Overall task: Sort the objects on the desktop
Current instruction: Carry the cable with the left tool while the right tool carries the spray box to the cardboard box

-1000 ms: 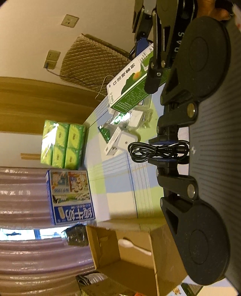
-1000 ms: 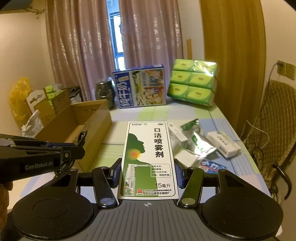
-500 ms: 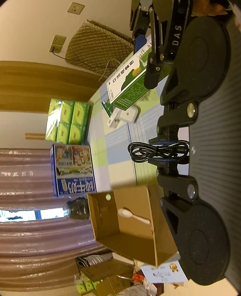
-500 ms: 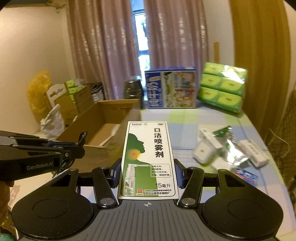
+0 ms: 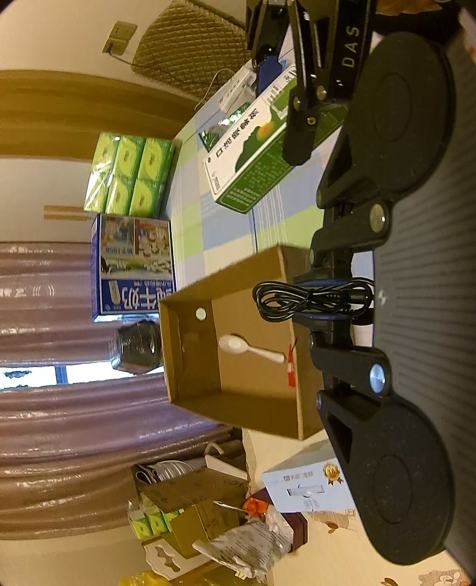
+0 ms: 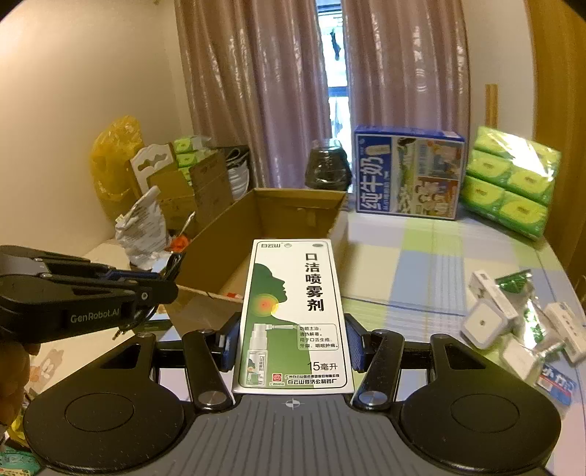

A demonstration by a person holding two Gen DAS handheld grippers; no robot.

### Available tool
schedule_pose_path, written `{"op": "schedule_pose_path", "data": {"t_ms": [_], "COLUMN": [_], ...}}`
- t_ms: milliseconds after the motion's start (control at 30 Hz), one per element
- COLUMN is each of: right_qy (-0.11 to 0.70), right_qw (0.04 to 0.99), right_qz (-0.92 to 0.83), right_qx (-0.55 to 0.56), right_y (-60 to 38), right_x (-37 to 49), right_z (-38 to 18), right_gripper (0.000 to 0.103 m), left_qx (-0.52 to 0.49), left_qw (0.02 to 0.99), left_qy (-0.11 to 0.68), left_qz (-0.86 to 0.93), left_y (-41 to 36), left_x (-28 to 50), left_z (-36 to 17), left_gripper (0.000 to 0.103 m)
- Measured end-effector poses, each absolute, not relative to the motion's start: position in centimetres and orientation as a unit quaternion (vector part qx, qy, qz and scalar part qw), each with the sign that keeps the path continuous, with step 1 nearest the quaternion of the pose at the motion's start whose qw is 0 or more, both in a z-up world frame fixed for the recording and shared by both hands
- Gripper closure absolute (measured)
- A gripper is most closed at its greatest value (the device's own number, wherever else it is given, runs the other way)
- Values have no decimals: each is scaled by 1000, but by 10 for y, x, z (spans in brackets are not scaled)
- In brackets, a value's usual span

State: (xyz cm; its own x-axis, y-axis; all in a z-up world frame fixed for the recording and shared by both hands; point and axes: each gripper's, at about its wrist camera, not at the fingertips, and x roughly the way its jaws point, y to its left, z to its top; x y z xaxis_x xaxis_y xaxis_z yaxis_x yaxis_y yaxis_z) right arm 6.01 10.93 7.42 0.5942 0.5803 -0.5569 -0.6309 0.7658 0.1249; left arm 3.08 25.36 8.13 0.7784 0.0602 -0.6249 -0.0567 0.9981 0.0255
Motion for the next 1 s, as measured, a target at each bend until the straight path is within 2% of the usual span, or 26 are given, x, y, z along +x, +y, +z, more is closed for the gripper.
{"op": "schedule_pose_path", "data": {"t_ms": [600, 1000], "right_qy": [295, 316], "right_qw": [886, 882], "right_qz": [352, 345], "right_qx": [-58, -61], "right_y": [189, 227], "right_x": [127, 174], "right_z": [75, 49], "right_gripper": [50, 50], "left_qx": [3, -23], "left_qw": [938, 931], "left_qy": [345, 361], "left_qz": [41, 42], "left_y": [321, 356], "left_x": [99, 151], "left_z": [82, 57], "left_gripper": [93, 93]}}
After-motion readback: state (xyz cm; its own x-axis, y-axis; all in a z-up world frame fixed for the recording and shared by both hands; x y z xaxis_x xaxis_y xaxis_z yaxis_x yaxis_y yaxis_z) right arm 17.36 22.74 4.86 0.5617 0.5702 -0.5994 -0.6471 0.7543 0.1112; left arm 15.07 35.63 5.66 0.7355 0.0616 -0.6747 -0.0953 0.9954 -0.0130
